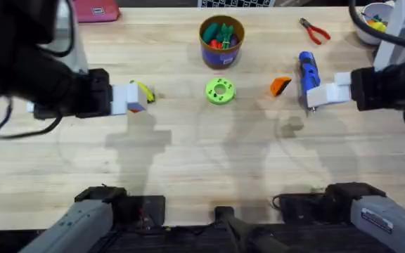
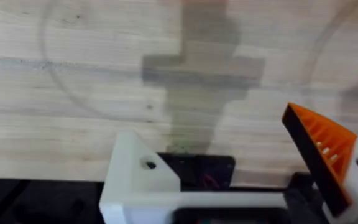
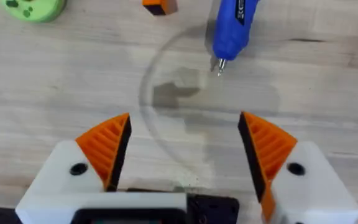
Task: Pick up the gripper from the table and insert it into the empty holder that is missing its gripper. Then pick up a screw, insert it into the mounting hole, and use the screwdriver to tighten it. Finally, clean up the table by picking up the vegetable and placing it into the bucket.
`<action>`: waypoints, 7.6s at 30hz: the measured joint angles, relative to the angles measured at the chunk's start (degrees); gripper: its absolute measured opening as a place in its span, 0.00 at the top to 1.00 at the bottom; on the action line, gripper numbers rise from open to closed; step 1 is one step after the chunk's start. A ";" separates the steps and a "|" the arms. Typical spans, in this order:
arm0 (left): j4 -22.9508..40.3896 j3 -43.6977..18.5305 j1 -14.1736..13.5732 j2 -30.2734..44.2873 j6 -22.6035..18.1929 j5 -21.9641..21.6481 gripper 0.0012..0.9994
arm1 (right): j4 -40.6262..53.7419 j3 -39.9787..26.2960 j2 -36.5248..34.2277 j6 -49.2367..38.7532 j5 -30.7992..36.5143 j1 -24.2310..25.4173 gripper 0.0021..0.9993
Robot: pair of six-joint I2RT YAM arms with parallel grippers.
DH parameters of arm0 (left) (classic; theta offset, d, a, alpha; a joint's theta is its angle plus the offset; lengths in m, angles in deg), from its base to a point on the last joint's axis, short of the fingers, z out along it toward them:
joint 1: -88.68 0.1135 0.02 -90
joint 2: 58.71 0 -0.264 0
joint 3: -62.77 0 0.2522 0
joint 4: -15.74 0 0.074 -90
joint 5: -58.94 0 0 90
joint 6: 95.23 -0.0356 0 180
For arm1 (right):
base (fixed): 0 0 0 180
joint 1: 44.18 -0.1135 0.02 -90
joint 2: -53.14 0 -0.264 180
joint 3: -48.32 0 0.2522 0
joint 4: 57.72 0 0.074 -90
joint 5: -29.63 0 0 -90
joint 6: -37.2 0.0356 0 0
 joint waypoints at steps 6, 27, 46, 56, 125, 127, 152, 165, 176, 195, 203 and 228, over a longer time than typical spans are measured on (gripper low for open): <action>-5.72 0.76 0.00 -11.98 7.17 1.34 0.01 | 2.33 0.00 0.00 -0.15 -0.01 0.00 0.01; -72.62 49.25 -0.09 -42.94 10.10 1.51 0.01 | 2.35 0.00 0.00 -0.17 0.00 0.00 0.01; -92.00 66.48 -2.32 -53.73 -8.99 16.19 0.01 | 2.35 0.00 0.00 -0.17 0.00 0.00 0.01; -82.11 67.36 -1.55 -54.65 -21.74 29.92 0.01 | 2.33 0.00 0.00 -0.20 0.00 0.00 0.01; -74.94 67.43 1.05 -62.26 -13.51 66.85 0.01 | 2.35 0.00 0.00 -0.39 -0.01 0.00 0.01; -74.94 67.43 1.05 -62.26 -13.51 66.87 0.01 | 2.35 0.00 0.00 -0.39 -0.01 0.00 0.01; -74.92 67.43 1.05 -62.26 -12.83 66.85 0.01 | 2.35 0.00 0.00 -0.38 -0.01 0.00 0.01; -74.94 67.43 1.05 -62.26 -11.98 66.87 0.01 | 2.35 0.00 0.00 -0.39 0.01 0.00 0.01; -74.92 67.43 1.05 -62.26 -11.98 66.87 0.01 | 2.35 0.00 0.00 -0.39 0.01 0.00 0.01; -74.93 67.43 1.05 -62.26 -11.98 66.85 0.01 | 2.26 0.00 0.00 -0.16 -0.44 0.00 0.01; -74.92 67.43 1.05 -62.26 -11.98 66.87 0.01 | 0.15 -0.44 -2.30 2.26 -4.35 -0.09 0.01; -74.92 67.43 1.05 -62.26 -11.98 66.87 0.01 | -0.10 -24.11 -39.04 3.06 5.17 -8.94 0.01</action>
